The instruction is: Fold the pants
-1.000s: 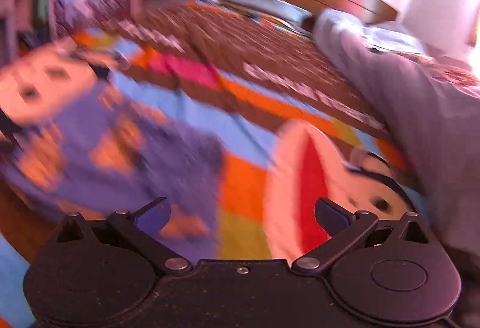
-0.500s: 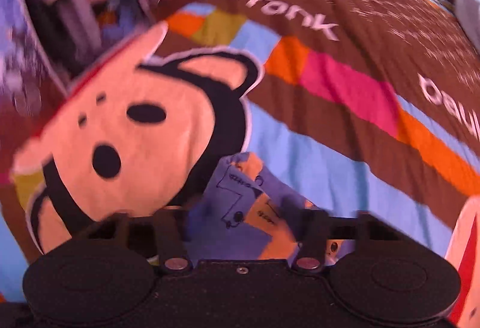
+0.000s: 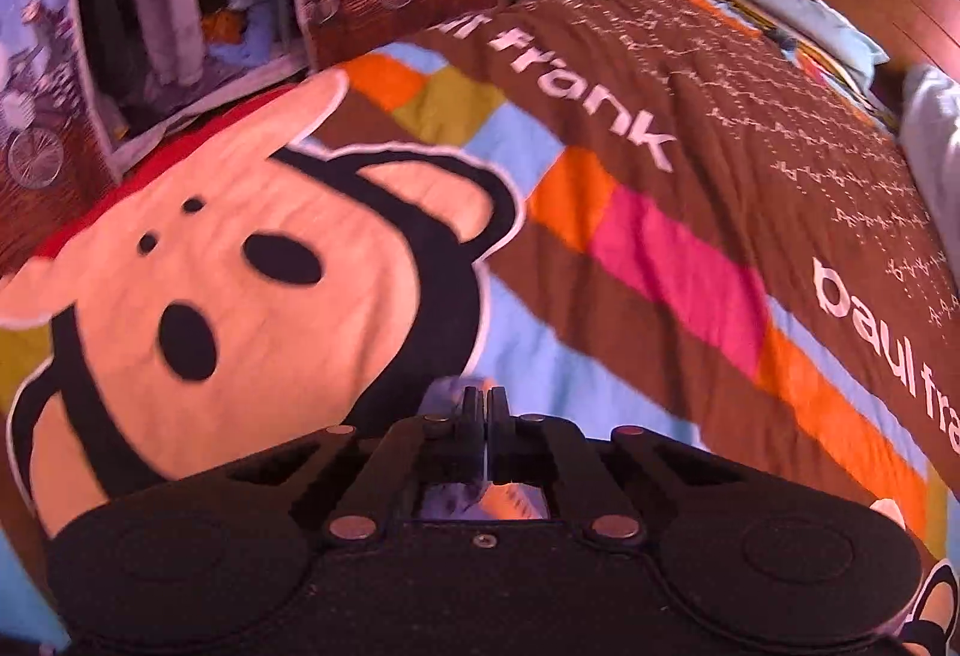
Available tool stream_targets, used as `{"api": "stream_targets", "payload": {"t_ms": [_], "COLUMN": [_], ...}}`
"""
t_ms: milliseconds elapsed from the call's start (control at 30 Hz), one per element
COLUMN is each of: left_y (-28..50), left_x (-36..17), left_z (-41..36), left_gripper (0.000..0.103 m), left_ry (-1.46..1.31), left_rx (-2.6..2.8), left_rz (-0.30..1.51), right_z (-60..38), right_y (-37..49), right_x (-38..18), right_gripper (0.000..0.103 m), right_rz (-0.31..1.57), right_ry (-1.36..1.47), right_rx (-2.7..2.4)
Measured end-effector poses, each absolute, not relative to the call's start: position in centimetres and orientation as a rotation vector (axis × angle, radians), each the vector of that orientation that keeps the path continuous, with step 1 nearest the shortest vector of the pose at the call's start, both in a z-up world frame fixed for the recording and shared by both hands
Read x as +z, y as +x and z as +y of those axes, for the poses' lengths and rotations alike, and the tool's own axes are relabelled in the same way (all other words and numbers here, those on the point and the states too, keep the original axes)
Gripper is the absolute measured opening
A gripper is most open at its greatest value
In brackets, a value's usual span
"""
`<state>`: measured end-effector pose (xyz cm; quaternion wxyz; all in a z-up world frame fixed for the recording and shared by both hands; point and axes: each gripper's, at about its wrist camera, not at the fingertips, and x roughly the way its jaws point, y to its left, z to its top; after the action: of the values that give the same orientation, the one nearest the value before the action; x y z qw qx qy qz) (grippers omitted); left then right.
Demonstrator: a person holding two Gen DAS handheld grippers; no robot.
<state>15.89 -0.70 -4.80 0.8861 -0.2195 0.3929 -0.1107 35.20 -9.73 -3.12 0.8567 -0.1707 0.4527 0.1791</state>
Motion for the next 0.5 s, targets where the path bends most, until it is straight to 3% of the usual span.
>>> {"api": "stream_targets", "payload": {"t_ms": [200,267,333,467,500], "left_y": [15.7,15.8,15.7,15.7,15.7], "left_x": [-5.1,-5.1,-5.1,-5.0,-5.0], "left_z": [-0.4,-0.5,-0.7,-0.9,-0.8], "left_gripper": [0.006,0.006,0.007,0.008,0.008], "left_ry": [-0.477,-0.471,-0.462,-0.445,-0.448], "left_rx": [-0.213,-0.210,-0.207,-0.203,-0.203], "left_rz": [0.826,0.828,0.826,0.827,0.828], "right_z": [-10.5,-11.3,-11.6,-10.8,-10.4], "right_y": [36.6,36.4,35.9,34.9,34.8], "right_x": [-3.6,-3.1,-2.4,-2.1,-2.4], "right_gripper": [0.002,0.027,0.067,0.068,0.056], "right_rz": [0.970,0.997,1.003,0.985,0.993], "right_ry": [-0.291,-0.192,-0.138,-0.222,-0.253], "right_rx": [0.388,0.473,0.532,0.524,0.520]}}
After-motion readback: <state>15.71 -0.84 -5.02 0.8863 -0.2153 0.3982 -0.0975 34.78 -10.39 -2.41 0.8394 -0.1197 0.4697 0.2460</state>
